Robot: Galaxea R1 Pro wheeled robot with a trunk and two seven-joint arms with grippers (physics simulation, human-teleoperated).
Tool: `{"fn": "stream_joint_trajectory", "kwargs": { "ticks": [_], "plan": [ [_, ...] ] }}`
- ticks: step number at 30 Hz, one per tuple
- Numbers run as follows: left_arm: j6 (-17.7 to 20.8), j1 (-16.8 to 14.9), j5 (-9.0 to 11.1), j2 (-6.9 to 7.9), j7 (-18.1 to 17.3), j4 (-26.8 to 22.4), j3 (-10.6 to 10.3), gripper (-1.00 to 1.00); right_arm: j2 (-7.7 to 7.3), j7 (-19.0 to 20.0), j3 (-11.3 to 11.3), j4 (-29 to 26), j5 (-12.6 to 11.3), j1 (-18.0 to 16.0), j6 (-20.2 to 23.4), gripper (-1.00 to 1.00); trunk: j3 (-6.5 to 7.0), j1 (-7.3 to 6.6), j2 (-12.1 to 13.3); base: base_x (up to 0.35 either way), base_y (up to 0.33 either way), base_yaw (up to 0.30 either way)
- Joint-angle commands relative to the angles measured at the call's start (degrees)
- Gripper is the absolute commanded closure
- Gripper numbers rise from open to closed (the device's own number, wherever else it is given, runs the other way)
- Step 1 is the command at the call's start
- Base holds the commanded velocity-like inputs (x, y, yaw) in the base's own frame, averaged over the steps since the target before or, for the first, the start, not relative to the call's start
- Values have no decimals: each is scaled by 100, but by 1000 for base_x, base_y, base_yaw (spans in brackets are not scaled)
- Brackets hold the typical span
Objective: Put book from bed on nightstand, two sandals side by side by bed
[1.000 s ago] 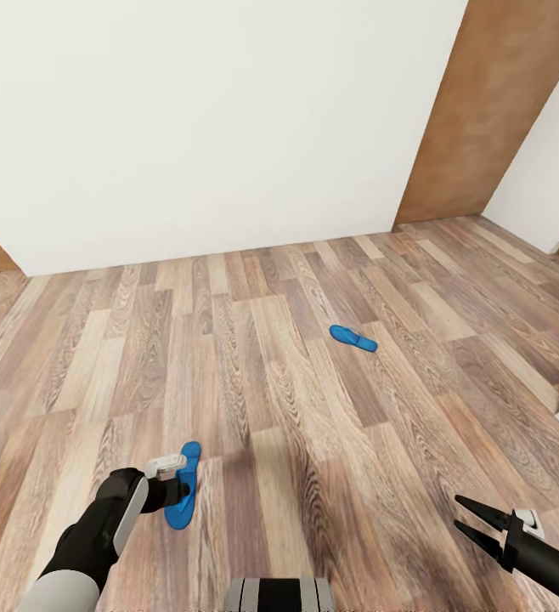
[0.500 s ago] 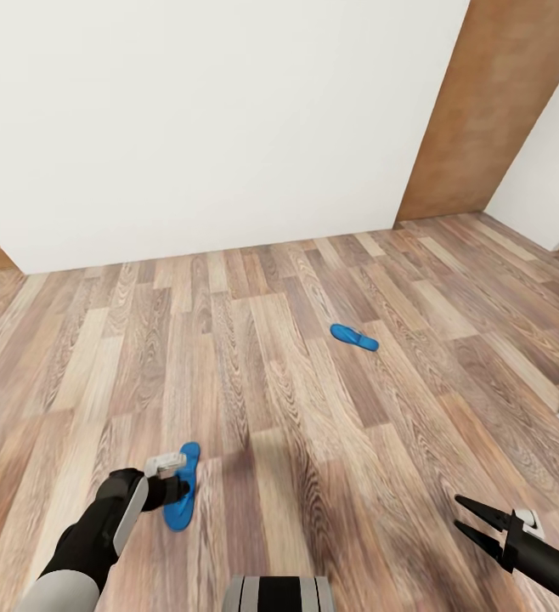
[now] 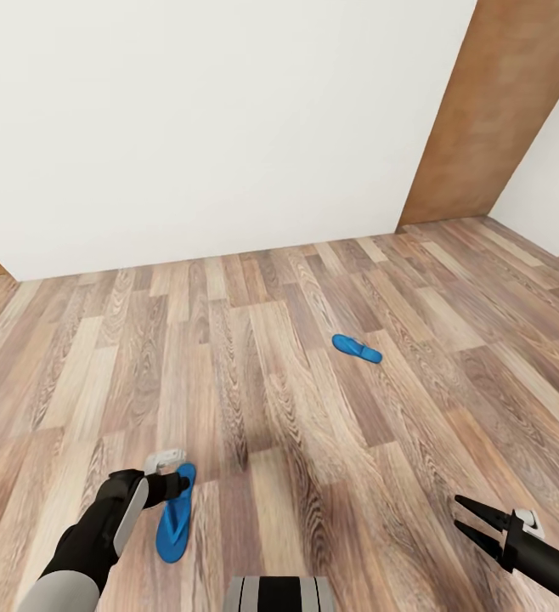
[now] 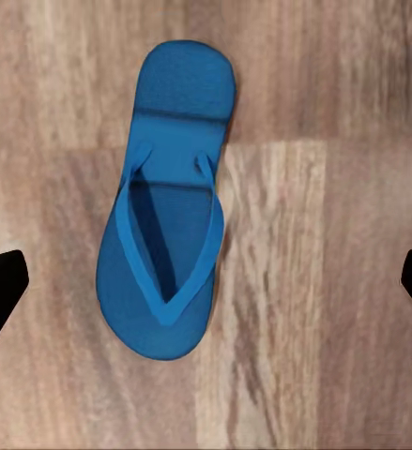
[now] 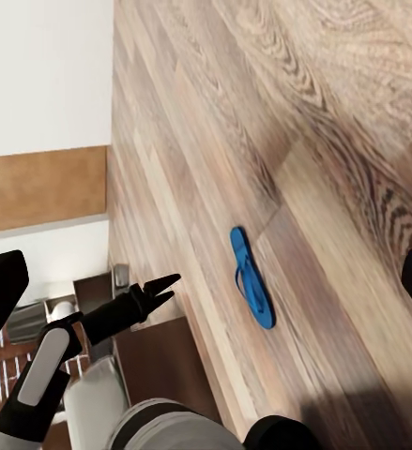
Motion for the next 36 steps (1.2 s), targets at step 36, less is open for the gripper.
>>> {"fn": "stream_joint_trajectory", "kwargs": {
  "ticks": [36],
  "plan": [
    [35,-1,49,-2,24,-13,7,-100,-2,6,-2,1,-13,-2,30,-100,-492,59,-31,16,0,0]
  ]
}}
